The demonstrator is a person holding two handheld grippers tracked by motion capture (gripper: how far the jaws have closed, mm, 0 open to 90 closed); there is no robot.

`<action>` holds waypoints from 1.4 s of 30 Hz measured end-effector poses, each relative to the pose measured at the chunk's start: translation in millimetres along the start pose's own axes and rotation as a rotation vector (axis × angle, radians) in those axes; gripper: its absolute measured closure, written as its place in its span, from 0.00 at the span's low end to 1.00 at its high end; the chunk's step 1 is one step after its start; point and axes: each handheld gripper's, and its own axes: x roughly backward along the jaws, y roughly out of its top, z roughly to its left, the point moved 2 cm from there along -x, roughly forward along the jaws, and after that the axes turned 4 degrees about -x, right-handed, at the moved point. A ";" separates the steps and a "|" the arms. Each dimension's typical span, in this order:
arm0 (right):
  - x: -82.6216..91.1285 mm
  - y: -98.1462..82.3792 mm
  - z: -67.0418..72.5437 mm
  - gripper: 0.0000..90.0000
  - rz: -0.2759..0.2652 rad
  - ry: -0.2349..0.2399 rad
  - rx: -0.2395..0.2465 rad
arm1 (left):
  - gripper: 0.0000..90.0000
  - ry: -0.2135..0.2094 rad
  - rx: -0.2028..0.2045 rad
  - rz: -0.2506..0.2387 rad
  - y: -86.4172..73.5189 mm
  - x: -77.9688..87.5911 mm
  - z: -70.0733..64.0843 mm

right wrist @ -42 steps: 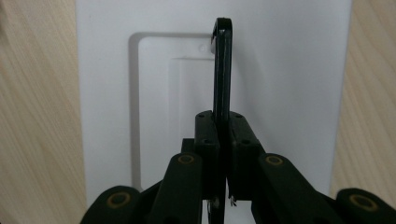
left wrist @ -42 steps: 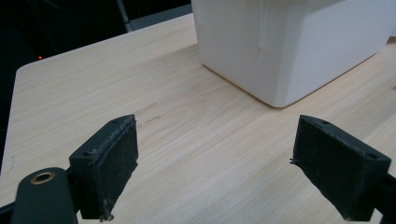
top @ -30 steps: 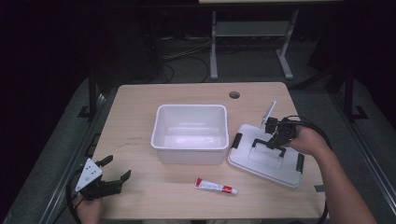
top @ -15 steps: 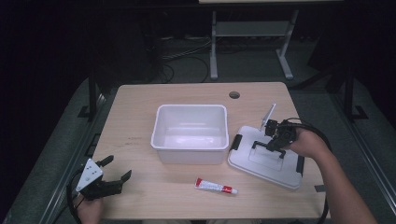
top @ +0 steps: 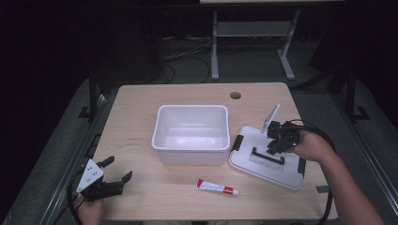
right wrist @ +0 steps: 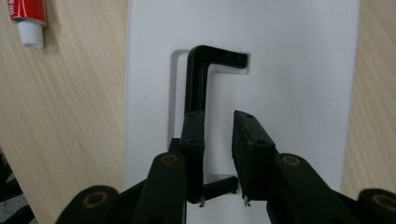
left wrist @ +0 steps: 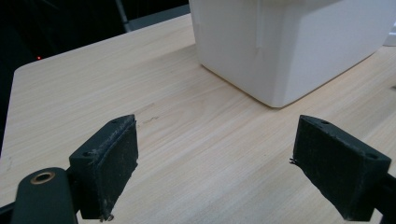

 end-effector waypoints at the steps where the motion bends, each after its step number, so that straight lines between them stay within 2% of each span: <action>1: 0.0 0.0 0.0 0.81 0.000 0.000 0.000 | 0.15 0.000 0.000 0.000 0.0 0.0 0.0; 9: 6.5 0.2 15.1 0.76 -0.024 0.008 0.011 | 0.15 0.001 0.002 0.000 -0.1 0.6 0.4; 13: 8.5 0.9 27.0 0.73 -0.032 0.001 0.038 | 0.15 0.001 0.001 -0.001 0.0 0.3 -0.1; 17: 8.4 4.8 44.5 0.69 -0.040 0.003 0.073 | 0.15 0.001 -0.003 0.002 0.3 0.1 -0.7; 18: 8.4 4.8 44.5 0.69 -0.040 0.003 0.073 | 0.15 0.001 -0.003 0.002 0.3 0.1 -0.7; 29: -4.5 17.5 85.0 0.61 -0.064 0.026 0.157 | 0.15 0.002 0.000 0.000 0.1 1.0 -0.2; 42: -18.8 30.9 111.2 0.58 -0.069 0.043 0.210 | 0.15 0.004 -0.002 0.000 0.1 1.3 -0.2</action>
